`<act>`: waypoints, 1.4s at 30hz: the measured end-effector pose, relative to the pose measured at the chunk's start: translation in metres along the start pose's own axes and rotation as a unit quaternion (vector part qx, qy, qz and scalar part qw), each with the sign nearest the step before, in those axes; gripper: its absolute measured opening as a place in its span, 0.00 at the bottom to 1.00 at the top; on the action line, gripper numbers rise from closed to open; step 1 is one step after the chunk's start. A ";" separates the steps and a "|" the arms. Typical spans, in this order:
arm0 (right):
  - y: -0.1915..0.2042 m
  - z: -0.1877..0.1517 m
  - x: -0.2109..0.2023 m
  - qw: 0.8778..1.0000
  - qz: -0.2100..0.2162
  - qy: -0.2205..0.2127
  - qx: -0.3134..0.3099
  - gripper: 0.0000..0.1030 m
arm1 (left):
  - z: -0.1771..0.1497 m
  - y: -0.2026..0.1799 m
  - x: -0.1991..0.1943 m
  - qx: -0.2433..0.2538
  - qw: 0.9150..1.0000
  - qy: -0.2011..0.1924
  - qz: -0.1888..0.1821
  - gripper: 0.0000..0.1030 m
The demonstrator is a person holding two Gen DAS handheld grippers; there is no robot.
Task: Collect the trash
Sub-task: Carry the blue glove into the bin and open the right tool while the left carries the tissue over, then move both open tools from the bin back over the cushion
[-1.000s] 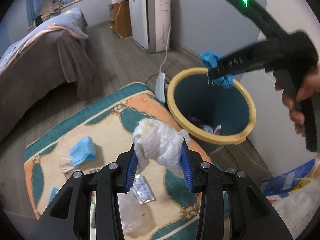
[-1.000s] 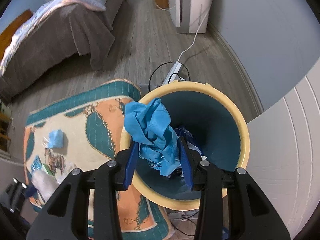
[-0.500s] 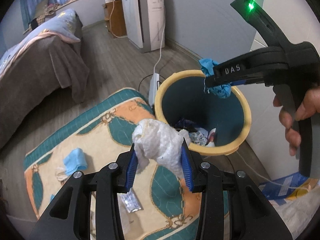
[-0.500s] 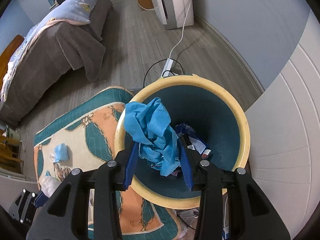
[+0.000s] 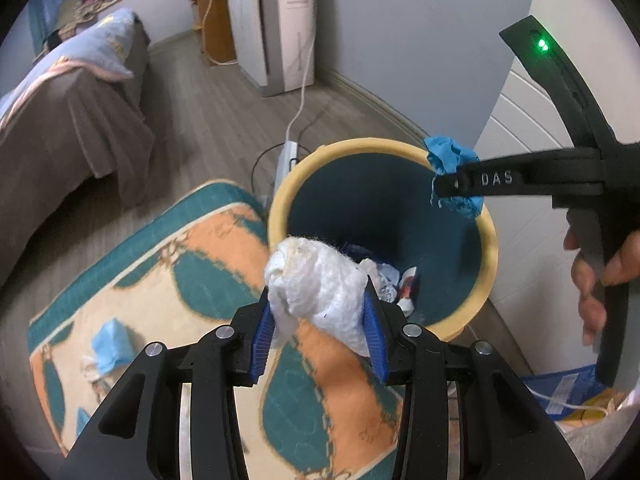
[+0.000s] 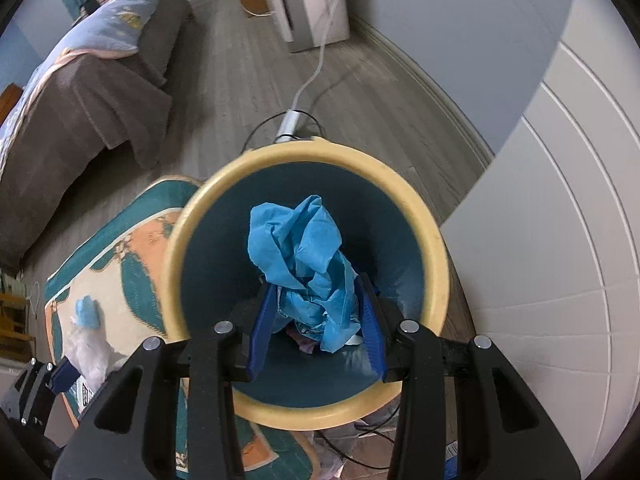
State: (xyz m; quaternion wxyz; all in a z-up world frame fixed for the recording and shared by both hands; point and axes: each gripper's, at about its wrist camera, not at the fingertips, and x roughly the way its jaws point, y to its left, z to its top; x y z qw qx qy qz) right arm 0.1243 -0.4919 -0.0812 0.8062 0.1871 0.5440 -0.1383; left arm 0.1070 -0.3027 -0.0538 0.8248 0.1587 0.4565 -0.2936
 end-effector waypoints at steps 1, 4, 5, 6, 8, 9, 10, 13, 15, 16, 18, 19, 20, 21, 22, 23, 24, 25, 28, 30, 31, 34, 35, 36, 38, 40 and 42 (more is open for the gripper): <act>-0.004 0.000 0.002 1.000 0.002 0.004 0.006 0.38 | 0.004 -0.004 0.003 0.002 1.000 0.001 -0.004 0.41; -0.010 -0.001 0.004 1.000 0.015 0.005 0.023 0.38 | 0.012 -0.011 0.011 0.014 1.000 0.000 -0.004 0.43; -0.010 -0.001 0.004 0.999 0.022 0.004 0.027 0.38 | 0.014 -0.014 0.012 0.016 1.000 -0.004 -0.010 0.44; -0.010 0.000 0.003 0.999 0.027 0.001 0.028 0.39 | 0.017 -0.016 0.013 0.015 1.000 -0.008 -0.018 0.48; -0.008 0.000 0.001 0.999 0.034 -0.007 0.024 0.40 | 0.018 -0.018 0.013 0.010 1.000 -0.016 -0.019 0.59; -0.006 0.001 0.001 0.999 0.037 -0.008 0.020 0.41 | 0.018 -0.018 0.012 0.008 1.000 -0.020 -0.018 0.65; -0.003 0.001 0.001 0.999 0.038 -0.010 0.016 0.46 | 0.017 -0.018 0.012 0.007 1.000 -0.022 -0.016 0.69; 0.003 0.004 0.000 0.999 0.037 -0.016 0.009 0.59 | 0.014 -0.016 0.012 0.003 1.000 -0.029 0.009 0.87; 0.003 0.005 -0.001 0.999 0.036 -0.021 0.007 0.66 | 0.015 -0.014 0.011 0.003 0.999 -0.034 0.022 0.89; 0.005 0.005 -0.001 0.999 0.034 -0.020 0.006 0.72 | 0.014 -0.013 0.011 0.002 0.999 -0.033 0.023 0.89; 0.006 0.005 0.000 0.999 0.035 -0.015 0.003 0.79 | 0.010 -0.008 0.009 -0.008 0.999 -0.030 0.024 0.89; 0.005 0.006 0.000 0.999 0.035 -0.013 0.003 0.83 | 0.009 -0.005 0.007 -0.013 0.999 -0.030 0.024 0.90; 0.006 0.006 -0.001 0.999 0.037 -0.012 0.002 0.84 | 0.005 0.000 0.004 -0.022 0.999 -0.031 0.023 0.90; 0.007 0.006 -0.002 0.999 0.040 -0.012 0.000 0.86 | 0.003 0.004 0.002 -0.029 0.999 -0.032 0.025 0.91; 0.010 0.006 -0.004 0.999 0.042 -0.012 -0.004 0.87 | -0.002 0.010 0.000 -0.039 0.998 -0.032 0.027 0.92; 0.012 0.005 -0.005 0.999 0.042 -0.012 -0.007 0.88 | -0.005 0.014 -0.002 -0.045 0.998 -0.031 0.026 0.92; 0.014 0.005 -0.006 0.999 0.041 -0.012 -0.011 0.88 | -0.009 0.018 -0.004 -0.051 0.998 -0.031 0.026 0.92; 0.017 0.005 -0.009 0.999 0.041 -0.013 -0.015 0.88 | -0.011 0.021 -0.006 -0.053 0.998 -0.030 0.028 0.92; 0.031 0.002 -0.019 0.998 0.042 -0.022 -0.033 0.91 | -0.024 0.034 -0.018 -0.060 0.997 -0.030 0.040 0.92; 0.043 -0.001 -0.026 0.997 0.037 -0.026 -0.057 0.91 | -0.032 0.046 -0.029 -0.070 0.996 -0.031 0.049 0.92; 0.050 -0.004 -0.030 0.997 0.030 -0.026 -0.068 0.91 | -0.037 0.052 -0.035 -0.076 0.995 -0.032 0.053 0.92; 0.066 -0.012 -0.042 0.996 0.028 -0.032 -0.074 0.93 | -0.049 0.072 -0.057 -0.090 0.992 -0.039 0.075 0.92; 0.070 -0.016 -0.045 0.996 0.031 -0.032 -0.073 0.93 | -0.054 0.081 -0.067 -0.092 0.991 -0.043 0.085 0.92; 0.075 -0.018 -0.048 0.996 0.030 -0.032 -0.072 0.94 | -0.058 0.087 -0.075 -0.093 0.990 -0.047 0.093 0.92; 0.086 -0.026 -0.058 0.996 0.018 -0.041 -0.072 0.94 | -0.067 0.102 -0.094 -0.097 0.988 -0.054 0.111 0.92; 0.099 -0.032 -0.070 0.995 0.019 -0.056 -0.075 0.94 | -0.079 0.120 -0.113 -0.111 0.984 -0.060 0.123 0.93; 0.117 -0.042 -0.084 0.993 0.026 -0.075 -0.086 0.94 | -0.089 0.135 -0.126 -0.125 0.981 -0.064 0.132 0.93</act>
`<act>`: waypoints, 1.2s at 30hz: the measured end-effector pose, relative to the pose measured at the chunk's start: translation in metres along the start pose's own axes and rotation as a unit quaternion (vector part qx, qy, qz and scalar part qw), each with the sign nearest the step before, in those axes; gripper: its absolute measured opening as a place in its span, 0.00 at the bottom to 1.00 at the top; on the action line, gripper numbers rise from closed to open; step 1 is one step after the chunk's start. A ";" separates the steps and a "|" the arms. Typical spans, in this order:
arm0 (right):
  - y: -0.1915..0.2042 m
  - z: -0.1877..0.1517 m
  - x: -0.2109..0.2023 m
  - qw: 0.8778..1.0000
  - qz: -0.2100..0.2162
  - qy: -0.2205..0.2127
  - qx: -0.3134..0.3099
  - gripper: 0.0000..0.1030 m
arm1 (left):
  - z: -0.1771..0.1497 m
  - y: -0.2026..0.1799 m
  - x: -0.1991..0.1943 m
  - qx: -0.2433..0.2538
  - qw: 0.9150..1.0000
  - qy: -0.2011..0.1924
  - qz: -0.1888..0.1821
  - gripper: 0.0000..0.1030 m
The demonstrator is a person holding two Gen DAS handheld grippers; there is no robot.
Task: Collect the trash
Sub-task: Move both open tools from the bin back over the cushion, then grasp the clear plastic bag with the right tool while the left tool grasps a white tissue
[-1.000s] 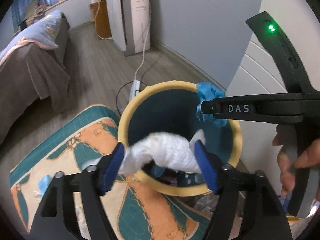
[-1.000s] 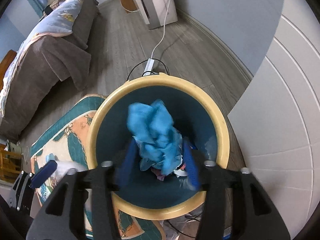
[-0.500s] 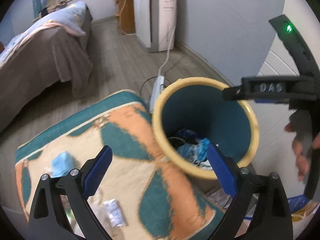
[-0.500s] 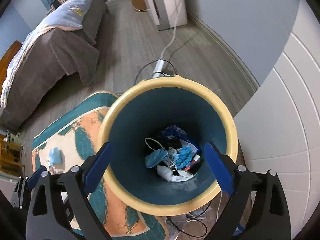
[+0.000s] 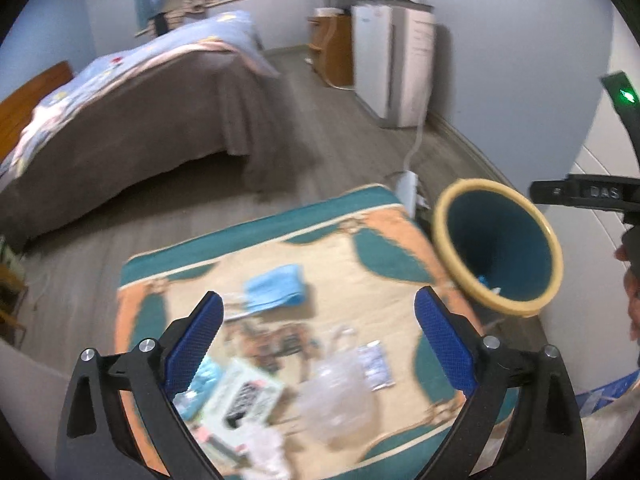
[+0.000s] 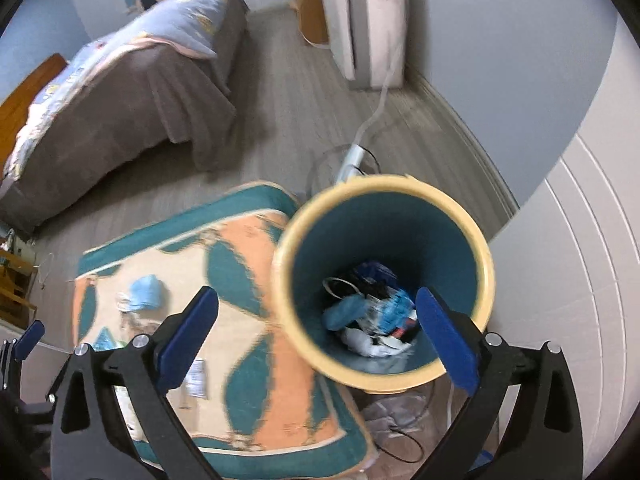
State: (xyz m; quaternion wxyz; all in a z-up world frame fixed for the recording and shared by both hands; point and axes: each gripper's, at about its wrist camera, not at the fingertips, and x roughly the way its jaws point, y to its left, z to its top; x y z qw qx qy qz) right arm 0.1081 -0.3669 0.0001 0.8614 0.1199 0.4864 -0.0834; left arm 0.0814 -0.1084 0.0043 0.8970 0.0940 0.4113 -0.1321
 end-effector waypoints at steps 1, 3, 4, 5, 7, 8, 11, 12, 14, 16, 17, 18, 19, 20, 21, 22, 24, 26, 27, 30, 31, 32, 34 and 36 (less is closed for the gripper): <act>0.007 -0.002 -0.004 1.000 0.000 -0.005 -0.007 0.94 | -0.003 0.010 -0.005 -0.008 1.000 -0.001 0.005 0.93; 0.027 -0.007 -0.012 1.000 0.002 -0.014 -0.024 0.94 | -0.012 0.032 -0.016 -0.028 0.999 0.002 0.016 0.93; 0.038 -0.011 -0.015 0.999 0.006 -0.018 -0.031 0.94 | -0.016 0.042 -0.020 -0.037 0.999 0.005 0.022 0.93; 0.049 -0.017 -0.017 0.999 0.011 -0.017 -0.035 0.94 | -0.019 0.048 -0.023 -0.043 0.999 0.006 0.027 0.93; 0.063 -0.024 -0.018 0.999 0.019 -0.013 -0.040 0.94 | -0.028 0.061 -0.031 -0.056 0.998 0.006 0.029 0.93; 0.071 -0.029 -0.018 0.999 0.022 -0.009 -0.044 0.94 | -0.034 0.068 -0.037 -0.065 0.997 0.004 0.029 0.94; 0.096 -0.043 -0.015 0.997 0.023 -0.003 -0.070 0.94 | -0.048 0.083 -0.049 -0.080 0.996 -0.001 0.030 0.94; 0.105 -0.048 -0.013 0.996 0.025 0.001 -0.081 0.94 | -0.052 0.087 -0.052 -0.081 0.996 -0.003 0.032 0.94; 0.117 -0.056 -0.011 0.995 0.029 0.004 -0.091 0.94 | -0.060 0.096 -0.054 -0.084 0.996 -0.005 0.036 0.94; 0.127 -0.067 -0.006 0.995 0.034 0.007 -0.094 0.94 | -0.067 0.104 -0.053 -0.086 0.995 -0.002 0.044 0.94; 0.130 -0.071 -0.004 0.995 0.038 0.009 -0.093 0.94 | -0.070 0.108 -0.053 -0.087 0.995 -0.001 0.048 0.94; 0.133 -0.075 0.000 0.995 0.041 0.015 -0.091 0.94 | -0.072 0.111 -0.052 -0.089 0.995 -0.001 0.051 0.94; 0.137 -0.079 0.006 0.995 0.043 0.026 -0.091 0.94 | -0.075 0.115 -0.052 -0.091 0.995 0.000 0.052 0.94; 0.141 -0.083 0.011 0.994 0.047 0.032 -0.094 0.94 | -0.078 0.120 -0.051 -0.094 0.994 0.002 0.052 0.94; 0.145 -0.087 0.016 0.993 0.046 0.033 -0.102 0.94 | -0.080 0.124 -0.049 -0.097 0.994 0.004 0.052 0.94; 0.149 -0.090 0.018 0.993 0.041 0.032 -0.110 0.94 | -0.082 0.128 -0.047 -0.099 0.994 0.007 0.052 0.94; 0.154 -0.095 0.029 0.991 0.025 0.045 -0.124 0.94 | -0.087 0.135 -0.044 -0.099 0.993 0.011 0.060 0.94; 0.159 -0.099 0.037 0.990 0.022 0.054 -0.132 0.94 | -0.091 0.142 -0.041 -0.096 0.993 0.014 0.068 0.94; 0.161 -0.101 0.039 0.989 0.020 0.055 -0.132 0.94 | -0.093 0.144 -0.039 -0.095 0.993 0.017 0.071 0.94; 0.167 -0.106 0.050 0.988 0.028 0.071 -0.132 0.94 | -0.099 0.154 -0.032 -0.100 0.992 0.030 0.074 0.94; 0.170 -0.108 0.054 0.988 0.032 0.077 -0.132 0.94 | -0.100 0.157 -0.029 -0.102 0.991 0.035 0.074 0.94; 0.172 -0.110 0.059 0.987 0.035 0.084 -0.133 0.94 | -0.101 0.159 -0.025 -0.103 0.991 0.042 0.072 0.94; 0.177 -0.115 0.068 0.985 0.037 0.097 -0.139 0.92 | -0.106 0.161 -0.016 -0.103 0.990 0.060 0.070 0.94; 0.181 -0.120 0.077 0.983 0.039 0.112 -0.139 0.84 | -0.110 0.160 -0.009 -0.102 0.990 0.072 0.065 0.94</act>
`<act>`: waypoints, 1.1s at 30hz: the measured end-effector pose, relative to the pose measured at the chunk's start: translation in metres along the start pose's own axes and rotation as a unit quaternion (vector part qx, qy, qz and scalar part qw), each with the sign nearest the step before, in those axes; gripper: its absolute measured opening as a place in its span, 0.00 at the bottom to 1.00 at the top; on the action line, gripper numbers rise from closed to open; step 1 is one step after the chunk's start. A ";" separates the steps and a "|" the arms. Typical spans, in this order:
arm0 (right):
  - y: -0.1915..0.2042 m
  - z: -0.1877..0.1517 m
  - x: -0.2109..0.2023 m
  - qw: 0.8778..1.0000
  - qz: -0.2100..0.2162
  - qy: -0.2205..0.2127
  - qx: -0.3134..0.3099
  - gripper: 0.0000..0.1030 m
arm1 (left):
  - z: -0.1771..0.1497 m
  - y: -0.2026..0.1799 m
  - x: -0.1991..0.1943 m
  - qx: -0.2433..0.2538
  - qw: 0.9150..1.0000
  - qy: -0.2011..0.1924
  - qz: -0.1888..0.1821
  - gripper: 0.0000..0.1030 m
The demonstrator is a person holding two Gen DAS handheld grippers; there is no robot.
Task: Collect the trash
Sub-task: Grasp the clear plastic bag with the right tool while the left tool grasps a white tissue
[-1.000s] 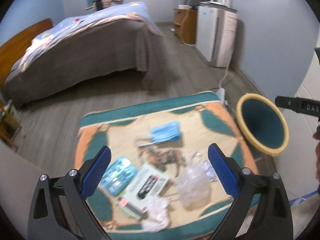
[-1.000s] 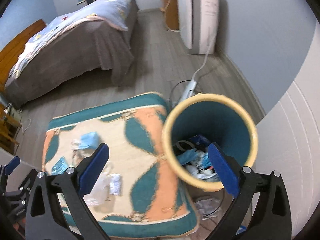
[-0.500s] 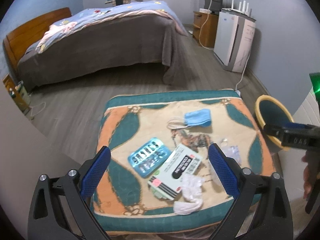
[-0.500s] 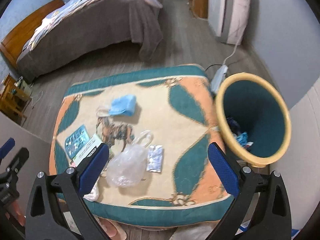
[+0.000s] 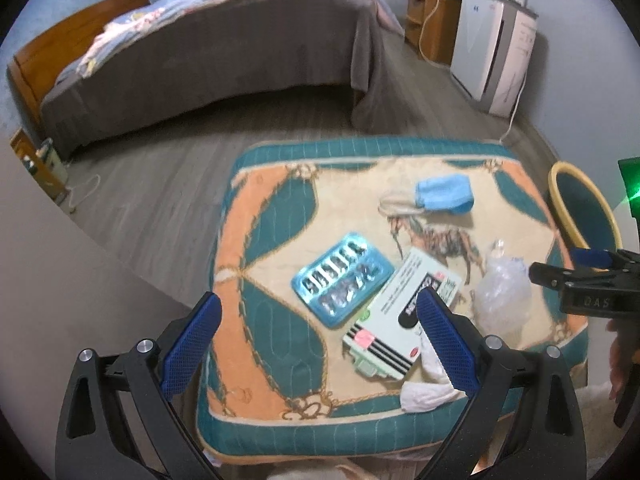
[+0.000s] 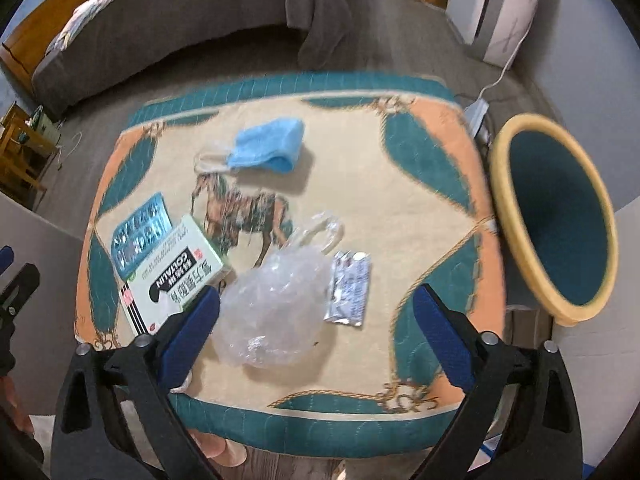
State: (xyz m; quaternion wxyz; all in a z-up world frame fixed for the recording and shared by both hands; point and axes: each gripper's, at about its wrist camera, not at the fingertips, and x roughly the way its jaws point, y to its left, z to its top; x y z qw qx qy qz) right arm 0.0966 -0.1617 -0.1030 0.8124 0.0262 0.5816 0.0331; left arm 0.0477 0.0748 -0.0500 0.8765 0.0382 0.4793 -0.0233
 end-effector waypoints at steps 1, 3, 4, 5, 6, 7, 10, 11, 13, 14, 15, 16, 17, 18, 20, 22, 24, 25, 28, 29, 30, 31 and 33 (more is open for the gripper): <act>0.001 -0.002 0.006 1.000 0.002 0.010 0.000 0.77 | -0.001 -0.001 0.003 0.002 1.000 0.006 -0.001 0.94; 0.003 -0.005 0.016 1.000 0.010 0.028 -0.001 0.61 | -0.004 -0.005 0.009 0.010 1.000 0.014 -0.002 0.94; 0.004 -0.006 0.020 0.999 0.016 0.036 -0.001 0.50 | -0.006 -0.008 0.011 0.016 1.000 0.017 -0.002 0.94; 0.003 -0.007 0.023 0.999 0.025 0.042 0.003 0.44 | -0.007 -0.011 0.013 0.019 1.000 0.019 -0.003 0.94; 0.003 -0.008 0.026 0.998 0.034 0.047 0.005 0.33 | -0.009 -0.013 0.015 0.021 0.999 0.022 -0.009 0.94; 0.003 -0.008 0.027 0.998 0.038 0.050 0.004 0.18 | -0.011 -0.016 0.018 0.023 0.999 0.027 -0.017 0.94; 0.005 -0.006 0.026 0.998 0.039 0.049 -0.009 0.05 | -0.019 -0.028 0.026 0.031 0.998 0.046 -0.040 0.92; 0.005 -0.005 0.024 0.998 0.040 0.044 -0.011 0.04 | -0.021 -0.033 0.029 0.036 0.997 0.050 -0.043 0.91; 0.003 -0.003 0.019 0.999 0.040 0.031 -0.011 0.03 | -0.027 -0.047 0.033 0.050 0.996 0.057 -0.051 0.86; 0.002 -0.002 0.017 0.999 0.040 0.027 -0.009 0.03 | -0.030 -0.052 0.035 0.053 0.995 0.061 -0.057 0.84; 0.000 -0.002 0.015 0.999 0.039 0.023 -0.006 0.03 | -0.032 -0.058 0.038 0.056 0.994 0.067 -0.065 0.79; -0.001 -0.001 0.014 0.999 0.037 0.021 -0.004 0.03 | -0.035 -0.064 0.041 0.060 0.993 0.071 -0.070 0.77; -0.004 0.001 0.013 0.999 0.034 0.018 -0.002 0.03 | -0.040 -0.070 0.045 0.065 0.992 0.078 -0.074 0.76; -0.006 0.001 0.012 0.999 0.032 0.015 0.000 0.03 | -0.043 -0.074 0.048 0.068 0.991 0.083 -0.076 0.73; -0.013 0.003 0.008 0.999 0.029 0.006 0.012 0.03 | -0.049 -0.081 0.054 0.065 0.989 0.097 -0.088 0.66; -0.021 0.005 0.006 0.999 0.033 0.001 0.025 0.03 | -0.054 -0.087 0.059 0.064 0.987 0.109 -0.102 0.56; -0.027 0.007 0.004 0.999 0.035 -0.002 0.030 0.03 | -0.059 -0.095 0.064 0.079 0.983 0.121 -0.110 0.51; -0.028 0.007 0.004 0.999 0.036 -0.004 0.032 0.03 | -0.061 -0.099 0.065 0.089 0.982 0.126 -0.111 0.48; -0.029 0.008 0.002 0.999 0.035 -0.009 0.030 0.03 | -0.067 -0.109 0.070 0.125 0.977 0.138 -0.100 0.29; -0.029 0.009 0.002 0.999 0.035 -0.011 0.029 0.03 | -0.067 -0.110 0.071 0.128 0.977 0.139 -0.098 0.25; -0.029 0.010 0.001 0.999 0.036 -0.014 0.027 0.03 | -0.066 -0.111 0.071 0.130 0.977 0.137 -0.098 0.17; -0.029 0.010 0.000 0.999 0.037 -0.017 0.027 0.03 | -0.063 -0.110 0.068 0.131 0.978 0.129 -0.096 0.11; -0.029 0.012 -0.003 0.999 0.039 -0.021 0.028 0.03 | -0.056 -0.109 0.061 0.126 0.981 0.109 -0.097 0.09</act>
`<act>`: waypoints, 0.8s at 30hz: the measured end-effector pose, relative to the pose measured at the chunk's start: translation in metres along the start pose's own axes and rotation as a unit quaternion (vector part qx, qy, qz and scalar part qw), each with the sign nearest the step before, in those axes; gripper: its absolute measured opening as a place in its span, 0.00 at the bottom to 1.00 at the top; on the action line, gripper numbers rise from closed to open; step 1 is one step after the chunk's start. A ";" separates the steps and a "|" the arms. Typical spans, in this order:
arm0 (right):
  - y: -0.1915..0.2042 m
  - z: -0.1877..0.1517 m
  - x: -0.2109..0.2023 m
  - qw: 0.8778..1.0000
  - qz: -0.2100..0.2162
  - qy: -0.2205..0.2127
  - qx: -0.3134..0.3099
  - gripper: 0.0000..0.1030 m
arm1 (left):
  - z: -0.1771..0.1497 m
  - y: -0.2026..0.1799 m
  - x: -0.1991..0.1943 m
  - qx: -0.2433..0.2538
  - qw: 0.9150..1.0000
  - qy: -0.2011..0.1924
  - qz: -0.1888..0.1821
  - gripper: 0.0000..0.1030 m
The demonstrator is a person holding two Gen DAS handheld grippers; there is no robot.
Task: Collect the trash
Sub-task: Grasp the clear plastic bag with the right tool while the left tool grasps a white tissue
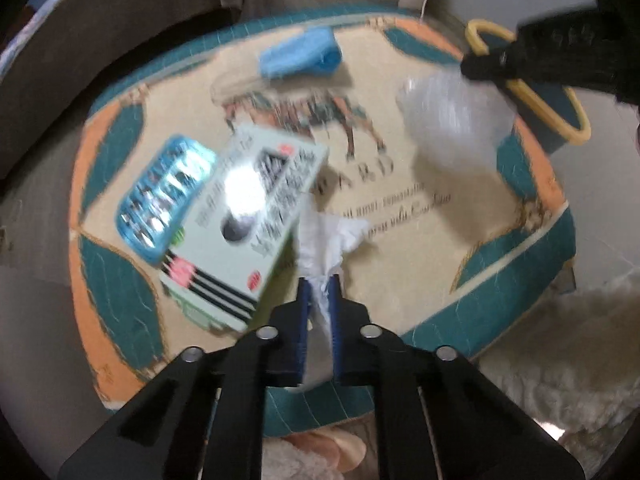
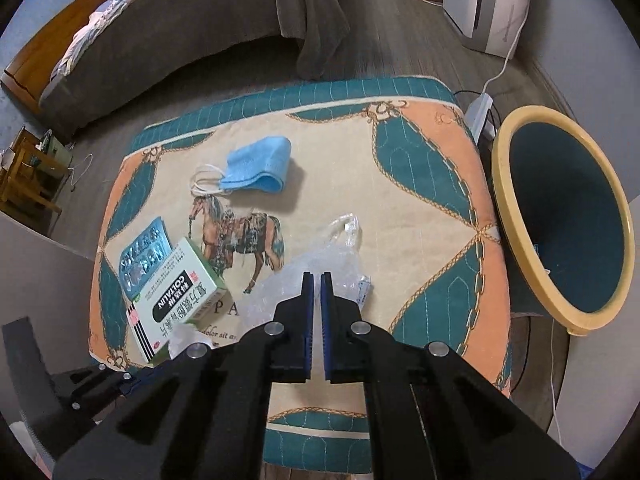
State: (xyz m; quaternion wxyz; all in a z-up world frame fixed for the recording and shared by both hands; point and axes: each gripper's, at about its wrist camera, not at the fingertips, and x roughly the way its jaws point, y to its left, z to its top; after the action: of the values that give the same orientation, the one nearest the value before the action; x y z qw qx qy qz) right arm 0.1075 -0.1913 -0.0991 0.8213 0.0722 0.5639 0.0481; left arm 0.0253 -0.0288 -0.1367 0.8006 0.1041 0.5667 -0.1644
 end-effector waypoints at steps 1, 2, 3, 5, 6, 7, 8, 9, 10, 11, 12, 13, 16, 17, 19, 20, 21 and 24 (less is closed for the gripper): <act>0.000 0.001 -0.002 1.000 0.003 -0.003 0.001 0.03 | 0.004 0.002 -0.008 -0.005 1.000 -0.017 0.001 0.09; 0.000 0.003 -0.003 1.000 0.004 -0.006 0.000 0.03 | 0.007 0.004 -0.013 -0.008 1.000 -0.027 0.001 0.09; 0.000 0.004 -0.005 1.000 0.002 -0.008 -0.002 0.03 | 0.010 0.006 -0.019 -0.012 0.999 -0.037 -0.001 0.09; 0.001 0.005 -0.008 1.000 -0.003 -0.015 -0.010 0.03 | 0.017 0.011 -0.033 -0.022 0.998 -0.059 -0.008 0.09; 0.001 0.006 -0.009 1.000 -0.002 -0.016 -0.011 0.03 | 0.020 0.012 -0.038 -0.027 0.997 -0.067 -0.010 0.09; 0.001 0.006 -0.009 1.000 0.000 -0.014 -0.011 0.03 | 0.022 0.015 -0.042 -0.032 0.997 -0.075 -0.011 0.09; 0.001 0.005 -0.007 1.000 0.004 -0.008 -0.011 0.03 | 0.024 0.017 -0.046 -0.038 0.996 -0.083 -0.011 0.09; 0.000 0.004 -0.002 1.000 0.011 0.004 -0.008 0.03 | 0.027 0.019 -0.049 -0.042 0.995 -0.088 -0.007 0.09; 0.000 0.002 0.001 1.000 0.012 0.010 -0.005 0.03 | 0.028 0.020 -0.052 -0.045 0.995 -0.093 -0.003 0.09; 0.002 -0.001 0.006 1.000 0.009 0.019 -0.006 0.05 | 0.029 0.024 -0.055 -0.053 0.994 -0.096 -0.003 0.09; 0.004 -0.003 0.012 1.000 0.003 0.029 -0.011 0.06 | 0.030 0.026 -0.057 -0.060 0.993 -0.098 -0.003 0.09; 0.007 -0.004 0.015 0.999 0.000 0.033 -0.014 0.12 | 0.030 0.029 -0.059 -0.066 0.993 -0.100 -0.001 0.09; 0.016 -0.005 0.024 0.999 0.002 0.040 -0.019 0.51 | 0.031 0.038 -0.065 -0.078 0.991 -0.109 0.007 0.09; 0.020 -0.005 0.027 0.999 0.004 0.040 -0.021 0.54 | 0.031 0.042 -0.064 -0.080 0.991 -0.110 0.010 0.09; 0.028 -0.004 0.036 0.999 0.007 0.045 -0.026 0.59 | 0.032 0.049 -0.065 -0.082 0.990 -0.111 0.018 0.09; 0.030 -0.004 0.040 0.998 0.009 0.050 -0.027 0.63 | 0.032 0.052 -0.064 -0.084 0.990 -0.111 0.019 0.09; 0.033 -0.003 0.045 0.998 0.016 0.056 -0.024 0.72 | 0.032 0.056 -0.064 -0.087 0.990 -0.111 0.020 0.09; 0.040 -0.001 0.056 0.997 0.030 0.065 -0.017 0.75 | 0.033 0.066 -0.060 -0.098 0.989 -0.107 0.018 0.09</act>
State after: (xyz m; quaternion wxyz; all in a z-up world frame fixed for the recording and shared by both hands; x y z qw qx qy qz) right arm 0.1267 -0.1424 -0.1438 0.7821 0.0720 0.6127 0.0873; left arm 0.0609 0.0295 -0.0706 0.8660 0.0176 0.4889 -0.1036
